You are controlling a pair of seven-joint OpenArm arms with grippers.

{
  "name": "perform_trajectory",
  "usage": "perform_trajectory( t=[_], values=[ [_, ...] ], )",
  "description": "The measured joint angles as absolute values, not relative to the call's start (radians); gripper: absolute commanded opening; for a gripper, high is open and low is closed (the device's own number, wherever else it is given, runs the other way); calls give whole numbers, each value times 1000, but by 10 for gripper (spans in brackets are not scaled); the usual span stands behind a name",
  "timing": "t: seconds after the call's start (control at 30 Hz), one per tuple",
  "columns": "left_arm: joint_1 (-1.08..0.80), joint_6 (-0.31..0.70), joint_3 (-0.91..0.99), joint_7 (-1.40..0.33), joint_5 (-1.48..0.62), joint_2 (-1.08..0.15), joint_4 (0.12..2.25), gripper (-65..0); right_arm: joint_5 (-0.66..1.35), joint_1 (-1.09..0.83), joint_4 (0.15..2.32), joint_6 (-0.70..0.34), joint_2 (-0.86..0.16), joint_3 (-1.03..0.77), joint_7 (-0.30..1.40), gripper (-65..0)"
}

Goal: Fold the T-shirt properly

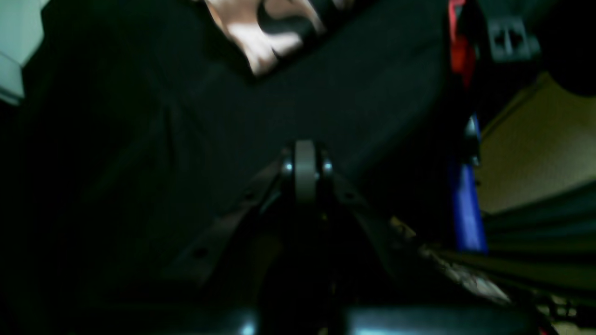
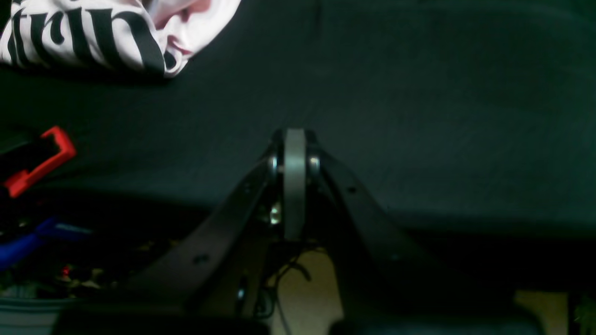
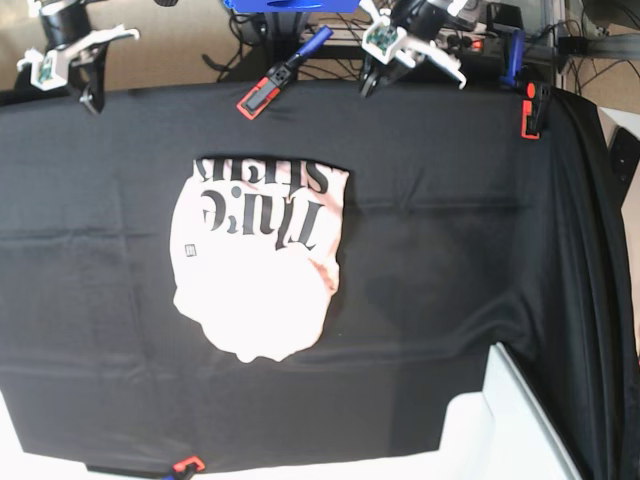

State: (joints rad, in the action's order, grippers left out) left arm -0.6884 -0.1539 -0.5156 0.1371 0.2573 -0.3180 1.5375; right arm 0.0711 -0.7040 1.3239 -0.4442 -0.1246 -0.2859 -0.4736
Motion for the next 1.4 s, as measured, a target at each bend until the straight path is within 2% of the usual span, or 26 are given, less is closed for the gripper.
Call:
perform_trajectory(
  t=[0.3,0.4,0.57,0.63,0.83,0.97,1.07,1.17,1.3,1.4],
  values=[
    [-721,-153,-517,149,255,-240,1254,-650,73,-724,1081,-452,-84,-284,-481,-650],
    [-690,-155,-512,146,255,-201,1108,-650,71,-676,942,-449,-84,-284,-393,-650],
    [-513,-155,-513,149,243,-94,744,-650,76,-477,653,-447,-101,-284,-130,-650],
    [-418,-156,-513,141,154,-50,570,-650,68,-366,488,-451,-125,-282,-28,-650],
    [-158,-151,-524,142,-128,37,127,-650,41,-129,153,-436,-137,-285,-13,-650],
    [-75,-154,-521,146,-159,42,76,-650,-139,-106,115,-435,-106,-289,-9,-650],
    [-67,-154,-526,35,-159,41,98,-650,-149,-113,114,-337,-72,-289,-6,-650],
    [-70,-152,-526,10,-158,36,123,-650,-149,-102,114,-218,-37,-292,-73,-650],
    [-63,-154,-524,17,-158,25,132,-650,-149,-107,114,-130,-18,-293,-178,-650],
    [-67,-150,-522,23,-159,21,131,-650,-149,-131,109,-110,-19,-293,-168,-650]
  ],
)
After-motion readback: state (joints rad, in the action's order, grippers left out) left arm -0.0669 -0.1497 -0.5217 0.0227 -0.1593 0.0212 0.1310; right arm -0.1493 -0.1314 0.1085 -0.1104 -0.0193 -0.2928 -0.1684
